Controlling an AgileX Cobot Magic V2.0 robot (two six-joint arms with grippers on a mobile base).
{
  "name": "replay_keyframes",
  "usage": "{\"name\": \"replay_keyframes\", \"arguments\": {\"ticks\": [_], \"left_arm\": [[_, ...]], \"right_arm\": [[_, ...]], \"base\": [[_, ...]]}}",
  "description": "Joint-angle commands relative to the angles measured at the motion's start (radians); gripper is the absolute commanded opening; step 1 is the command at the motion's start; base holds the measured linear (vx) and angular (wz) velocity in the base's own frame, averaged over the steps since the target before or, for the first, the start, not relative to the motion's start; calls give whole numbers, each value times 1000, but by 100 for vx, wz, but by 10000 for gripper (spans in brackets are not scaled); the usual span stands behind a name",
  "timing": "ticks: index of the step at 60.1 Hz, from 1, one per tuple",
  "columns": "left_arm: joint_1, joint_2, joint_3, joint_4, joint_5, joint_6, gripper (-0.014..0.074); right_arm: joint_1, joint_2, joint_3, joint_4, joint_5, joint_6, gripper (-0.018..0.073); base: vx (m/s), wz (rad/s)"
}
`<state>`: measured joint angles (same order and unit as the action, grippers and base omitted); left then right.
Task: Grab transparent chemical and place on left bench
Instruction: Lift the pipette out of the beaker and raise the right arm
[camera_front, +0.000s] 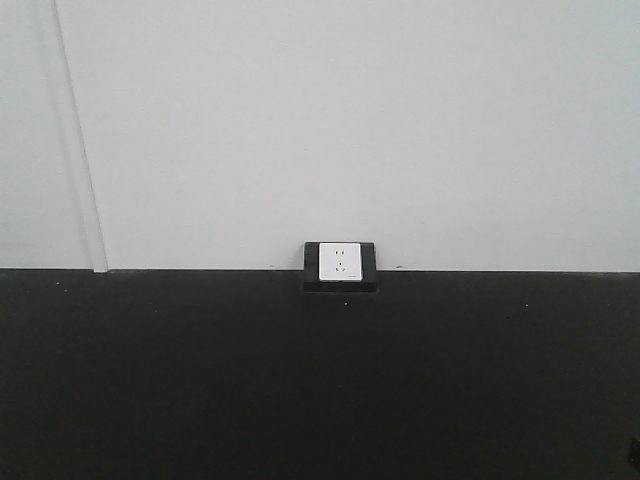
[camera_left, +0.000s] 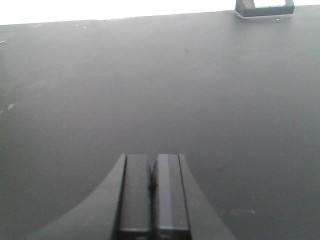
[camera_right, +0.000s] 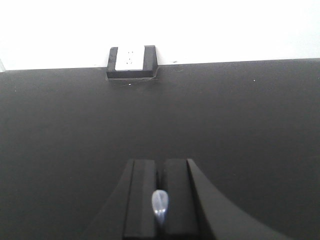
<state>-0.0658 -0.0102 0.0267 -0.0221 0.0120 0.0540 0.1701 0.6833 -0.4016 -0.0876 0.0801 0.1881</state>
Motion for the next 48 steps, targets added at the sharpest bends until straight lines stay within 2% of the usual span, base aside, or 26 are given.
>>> {"name": "replay_keyframes", "arguments": {"ticks": [1, 28, 37, 48], "left_arm": [[-2, -19, 16, -1, -78, -8, -3], [-2, -19, 16, -1, -78, -8, -3], [-2, -19, 16, -1, -78, -8, -3], [-2, -19, 16, -1, -78, -8, -3]], "right_arm": [[-2, 17, -29, 4, -91, 0, -3], [-1, 46, -33, 6, -202, -1, -3], [-1, 6, -67, -3, -126, -4, -3], [-1, -76, -110, -58, -27, -4, -3]], "base": [[0, 0], [0, 0], [0, 0], [0, 0]]}}
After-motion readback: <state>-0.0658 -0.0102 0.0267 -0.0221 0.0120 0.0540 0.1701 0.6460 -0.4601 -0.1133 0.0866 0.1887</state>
